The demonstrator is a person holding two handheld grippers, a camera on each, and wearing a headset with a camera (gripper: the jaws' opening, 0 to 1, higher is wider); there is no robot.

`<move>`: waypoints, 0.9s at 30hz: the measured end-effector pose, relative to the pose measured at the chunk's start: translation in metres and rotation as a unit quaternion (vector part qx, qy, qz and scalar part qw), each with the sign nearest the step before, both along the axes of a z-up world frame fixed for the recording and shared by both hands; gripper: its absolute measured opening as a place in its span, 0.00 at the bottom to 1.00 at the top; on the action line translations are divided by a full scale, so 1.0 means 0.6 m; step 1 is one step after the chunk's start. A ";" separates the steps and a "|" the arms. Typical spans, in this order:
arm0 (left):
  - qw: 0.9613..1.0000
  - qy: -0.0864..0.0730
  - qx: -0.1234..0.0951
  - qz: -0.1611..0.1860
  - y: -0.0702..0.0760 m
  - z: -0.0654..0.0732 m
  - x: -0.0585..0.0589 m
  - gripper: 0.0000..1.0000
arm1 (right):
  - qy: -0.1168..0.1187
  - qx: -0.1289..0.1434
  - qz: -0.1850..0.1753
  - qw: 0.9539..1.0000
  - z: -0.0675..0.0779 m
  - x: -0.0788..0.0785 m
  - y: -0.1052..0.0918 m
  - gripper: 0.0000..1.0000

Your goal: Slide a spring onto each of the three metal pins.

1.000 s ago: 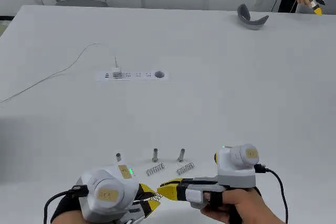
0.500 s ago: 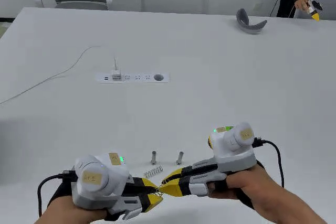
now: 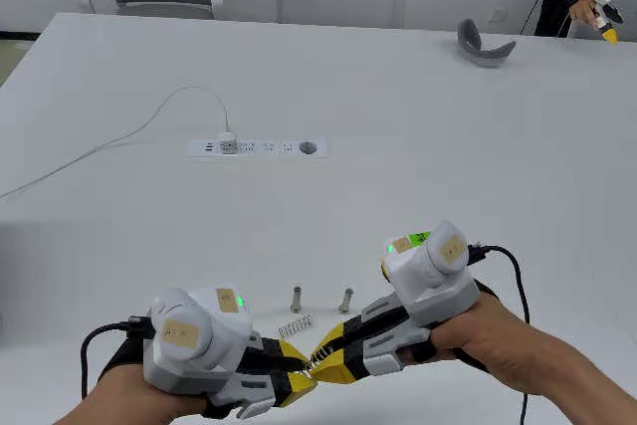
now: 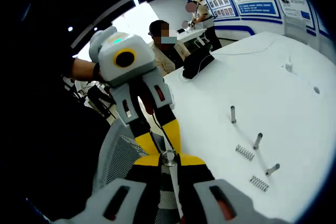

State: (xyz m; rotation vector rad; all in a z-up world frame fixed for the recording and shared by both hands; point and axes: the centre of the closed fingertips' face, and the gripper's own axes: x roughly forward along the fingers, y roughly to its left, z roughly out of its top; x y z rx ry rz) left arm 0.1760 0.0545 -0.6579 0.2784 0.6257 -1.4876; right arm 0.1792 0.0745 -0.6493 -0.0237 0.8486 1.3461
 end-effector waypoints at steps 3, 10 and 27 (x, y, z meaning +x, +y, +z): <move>1.000 0.001 0.003 -0.004 0.004 -0.003 -0.004 0.10 | 0.004 0.004 0.004 1.000 -0.002 -0.004 0.003 0.13; 1.000 -0.009 0.017 -0.011 0.013 -0.016 -0.015 0.10 | 0.010 0.002 0.004 1.000 -0.014 -0.014 0.012 0.12; 1.000 -0.002 0.029 0.006 0.043 -0.027 -0.029 0.10 | 0.017 0.009 0.032 0.999 -0.025 -0.029 0.044 0.13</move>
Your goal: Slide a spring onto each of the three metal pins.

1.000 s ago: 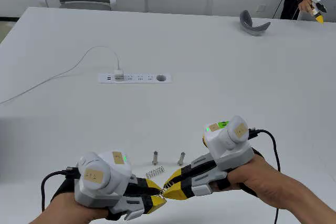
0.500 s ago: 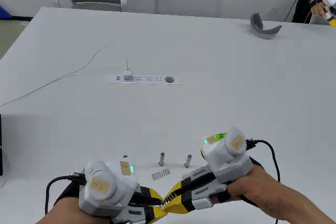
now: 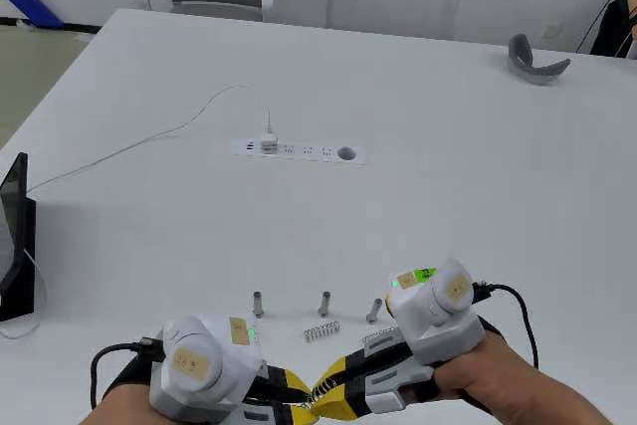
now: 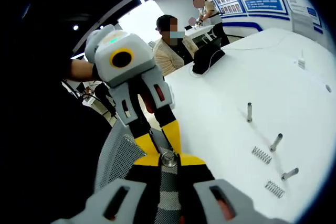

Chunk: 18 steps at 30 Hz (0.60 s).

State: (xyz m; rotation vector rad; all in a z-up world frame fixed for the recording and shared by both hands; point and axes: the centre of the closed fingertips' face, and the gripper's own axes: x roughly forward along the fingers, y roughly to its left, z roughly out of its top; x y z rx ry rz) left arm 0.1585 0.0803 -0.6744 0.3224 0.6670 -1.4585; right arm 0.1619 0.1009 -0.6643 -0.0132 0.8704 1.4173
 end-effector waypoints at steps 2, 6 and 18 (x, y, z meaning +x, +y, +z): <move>1.000 -0.002 0.007 -0.004 0.003 -0.003 0.000 0.10 | 0.001 -0.001 0.003 1.000 -0.003 -0.001 0.003 0.13; 1.000 -0.007 0.017 -0.014 0.007 -0.005 -0.005 0.10 | 0.004 -0.003 0.010 1.000 -0.006 -0.005 0.005 0.13; 0.999 0.009 -0.016 0.031 0.012 -0.012 0.011 0.11 | -0.005 -0.012 -0.009 1.000 -0.011 0.005 -0.001 0.12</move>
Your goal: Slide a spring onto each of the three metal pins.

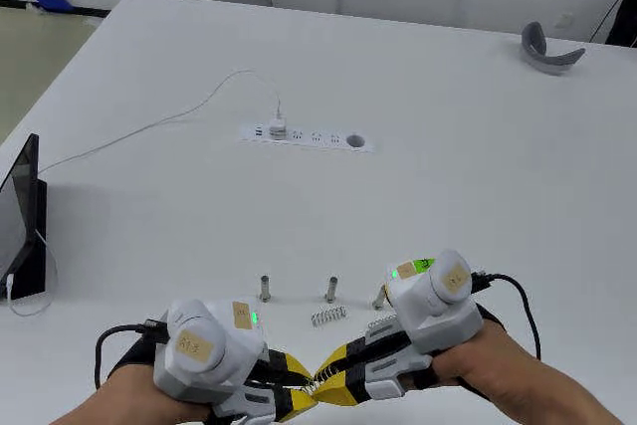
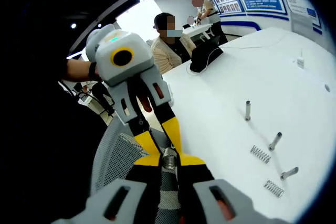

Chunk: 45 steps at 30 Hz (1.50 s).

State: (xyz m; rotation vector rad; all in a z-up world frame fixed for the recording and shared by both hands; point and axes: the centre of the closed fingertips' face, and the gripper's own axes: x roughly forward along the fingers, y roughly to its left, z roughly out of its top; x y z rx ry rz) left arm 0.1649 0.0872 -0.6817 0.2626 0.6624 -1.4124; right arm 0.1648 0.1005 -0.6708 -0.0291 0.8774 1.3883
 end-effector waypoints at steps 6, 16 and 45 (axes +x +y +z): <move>1.000 -0.004 0.002 0.026 0.019 -0.003 0.007 0.11 | -0.006 -0.001 -0.018 1.000 0.002 0.013 -0.006 0.12; 0.995 0.000 -0.010 0.101 0.055 -0.004 0.041 0.20 | -0.019 -0.023 -0.041 0.999 -0.015 0.021 -0.022 0.12; 0.968 -0.017 -0.006 0.251 0.142 -0.019 0.139 0.47 | -0.044 -0.091 -0.053 0.993 -0.059 0.068 -0.015 0.12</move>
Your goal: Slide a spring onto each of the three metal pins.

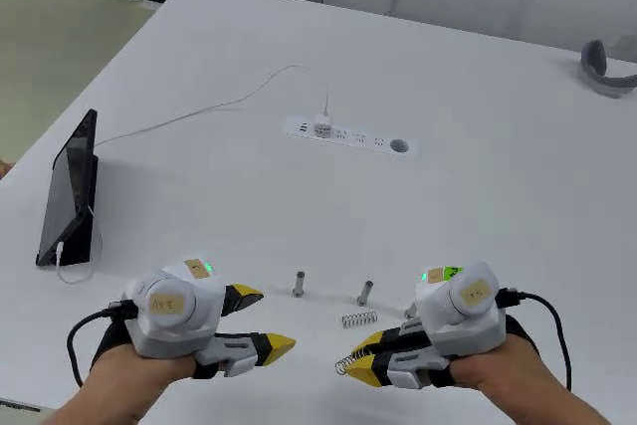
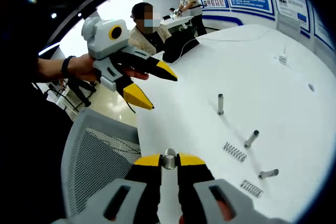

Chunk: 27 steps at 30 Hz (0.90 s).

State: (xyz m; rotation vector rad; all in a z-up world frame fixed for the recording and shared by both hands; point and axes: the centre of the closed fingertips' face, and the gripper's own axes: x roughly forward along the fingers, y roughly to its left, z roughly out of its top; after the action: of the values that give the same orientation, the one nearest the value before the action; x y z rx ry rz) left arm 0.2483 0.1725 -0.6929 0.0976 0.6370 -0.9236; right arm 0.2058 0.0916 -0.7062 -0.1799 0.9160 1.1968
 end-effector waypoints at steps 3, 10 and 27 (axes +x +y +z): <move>1.000 0.002 0.000 0.012 0.006 -0.003 0.005 0.49 | -0.004 -0.006 0.002 1.000 -0.003 0.009 0.002 0.12; 1.000 0.005 0.003 0.027 0.019 -0.009 0.010 0.55 | -0.020 -0.028 0.015 0.999 -0.005 0.042 0.006 0.12; 0.999 0.007 0.006 0.051 0.052 -0.013 0.026 0.63 | -0.045 -0.057 0.015 0.997 -0.013 0.121 0.028 0.12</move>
State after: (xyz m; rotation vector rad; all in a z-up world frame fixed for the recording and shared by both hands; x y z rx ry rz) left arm 0.2636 0.2038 -0.7007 0.0679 0.6550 -0.8234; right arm 0.2784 0.1082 -0.7138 -0.3376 0.9062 1.1562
